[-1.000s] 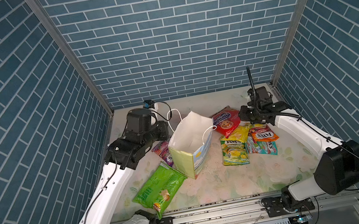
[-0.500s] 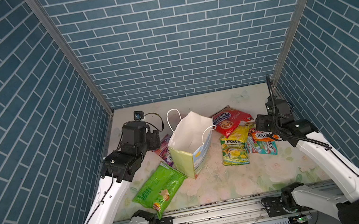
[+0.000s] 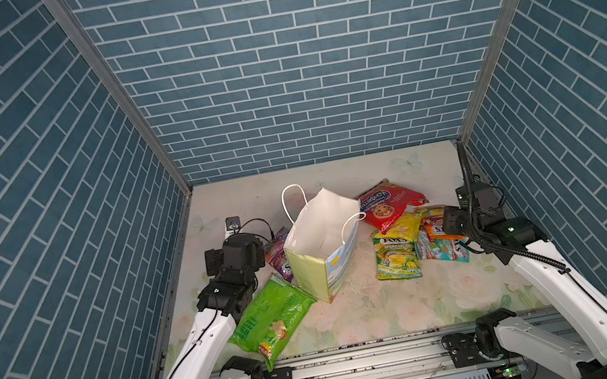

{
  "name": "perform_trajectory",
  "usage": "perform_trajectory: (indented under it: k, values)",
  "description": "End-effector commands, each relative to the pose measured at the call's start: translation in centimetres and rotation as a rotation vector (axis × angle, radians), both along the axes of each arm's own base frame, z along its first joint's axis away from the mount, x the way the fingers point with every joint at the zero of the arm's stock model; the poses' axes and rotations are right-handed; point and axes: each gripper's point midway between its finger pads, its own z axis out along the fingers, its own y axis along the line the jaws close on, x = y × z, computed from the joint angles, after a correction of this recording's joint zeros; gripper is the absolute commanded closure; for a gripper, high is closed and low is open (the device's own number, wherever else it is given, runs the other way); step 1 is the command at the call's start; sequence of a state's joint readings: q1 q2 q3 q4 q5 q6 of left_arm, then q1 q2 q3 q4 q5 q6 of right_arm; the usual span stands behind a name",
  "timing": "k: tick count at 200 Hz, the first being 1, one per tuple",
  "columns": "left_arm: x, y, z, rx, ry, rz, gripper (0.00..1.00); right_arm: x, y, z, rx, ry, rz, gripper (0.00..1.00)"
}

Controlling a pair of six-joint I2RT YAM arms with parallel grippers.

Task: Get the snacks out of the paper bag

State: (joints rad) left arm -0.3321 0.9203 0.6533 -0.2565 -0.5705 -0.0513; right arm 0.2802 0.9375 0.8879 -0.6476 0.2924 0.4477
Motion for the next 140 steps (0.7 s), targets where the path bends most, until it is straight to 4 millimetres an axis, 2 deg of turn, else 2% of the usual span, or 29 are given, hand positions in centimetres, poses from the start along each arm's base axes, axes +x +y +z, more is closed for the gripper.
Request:
perform_trajectory:
  k: [1,27,47,67,96,111,140]
  values:
    - [2.0,1.0,0.6,0.01,-0.221,0.042,0.0,0.0,-0.4,0.0,0.009,-0.023,-0.022,0.43]
    - [2.9,2.4,-2.7,-0.02,-0.286,0.071,0.0,-0.1,-0.5,0.2,0.0,-0.03,-0.018,0.43]
    - [3.7,3.2,-3.6,-0.02,-0.325,0.094,0.01,-0.3,-0.7,0.2,-0.014,-0.032,-0.013,0.43]
    - [5.2,2.7,-3.8,-0.007,-0.324,0.053,0.0,-0.4,-1.1,0.3,-0.041,-0.037,-0.019,0.43]
    - [7.0,1.9,-6.2,0.003,-0.255,-0.005,0.0,-0.3,-1.9,-0.3,-0.089,-0.044,-0.035,0.39]
    - [7.2,1.3,-7.7,0.002,-0.252,-0.041,0.01,0.0,-2.5,-0.6,-0.115,-0.052,-0.059,0.37]
    - [7.2,0.9,-7.9,-0.01,-0.27,-0.074,0.01,0.9,-3.8,-0.7,-0.183,-0.075,-0.102,0.32]
